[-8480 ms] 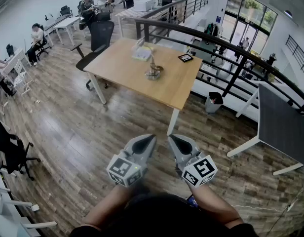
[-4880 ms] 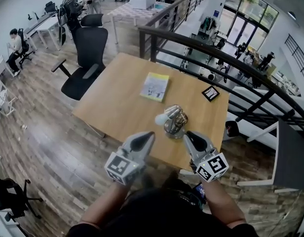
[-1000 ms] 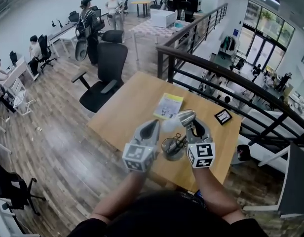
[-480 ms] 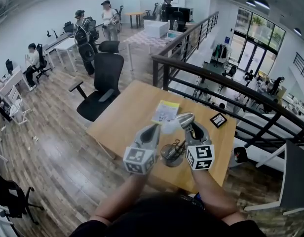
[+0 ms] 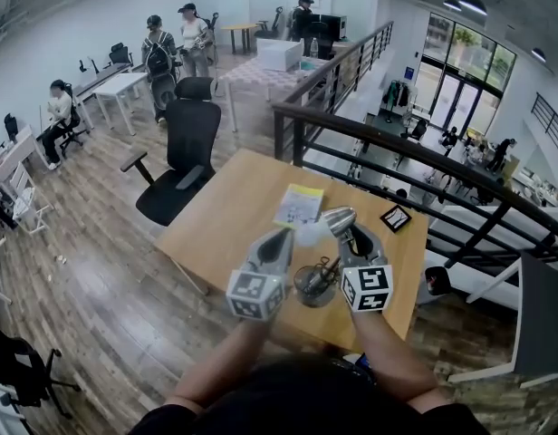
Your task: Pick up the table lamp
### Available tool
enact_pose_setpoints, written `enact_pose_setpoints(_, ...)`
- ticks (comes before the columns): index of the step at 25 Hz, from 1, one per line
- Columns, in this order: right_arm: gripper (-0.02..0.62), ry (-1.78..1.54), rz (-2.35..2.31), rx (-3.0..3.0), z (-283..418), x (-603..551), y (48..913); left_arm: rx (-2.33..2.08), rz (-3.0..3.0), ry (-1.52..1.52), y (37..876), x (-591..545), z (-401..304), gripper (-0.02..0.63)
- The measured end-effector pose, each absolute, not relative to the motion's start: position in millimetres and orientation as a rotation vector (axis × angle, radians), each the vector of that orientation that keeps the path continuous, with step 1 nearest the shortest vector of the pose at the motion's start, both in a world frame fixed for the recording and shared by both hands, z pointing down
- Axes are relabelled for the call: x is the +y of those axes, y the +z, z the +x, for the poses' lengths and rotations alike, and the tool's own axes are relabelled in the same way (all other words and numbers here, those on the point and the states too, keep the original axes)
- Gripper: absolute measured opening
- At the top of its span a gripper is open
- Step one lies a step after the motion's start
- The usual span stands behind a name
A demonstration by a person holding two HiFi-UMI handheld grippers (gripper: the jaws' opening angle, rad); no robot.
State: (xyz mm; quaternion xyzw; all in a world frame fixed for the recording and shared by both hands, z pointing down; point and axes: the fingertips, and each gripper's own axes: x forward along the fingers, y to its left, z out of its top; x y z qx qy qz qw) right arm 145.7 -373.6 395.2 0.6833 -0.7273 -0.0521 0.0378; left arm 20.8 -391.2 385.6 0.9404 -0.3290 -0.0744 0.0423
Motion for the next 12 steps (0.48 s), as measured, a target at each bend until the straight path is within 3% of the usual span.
enact_pose_setpoints(12,0.058,-0.15,2.104,-2.201,154.1,-368.8,398.2,-0.973,2.874,-0.219,383.9,-387.7,31.0,0.002)
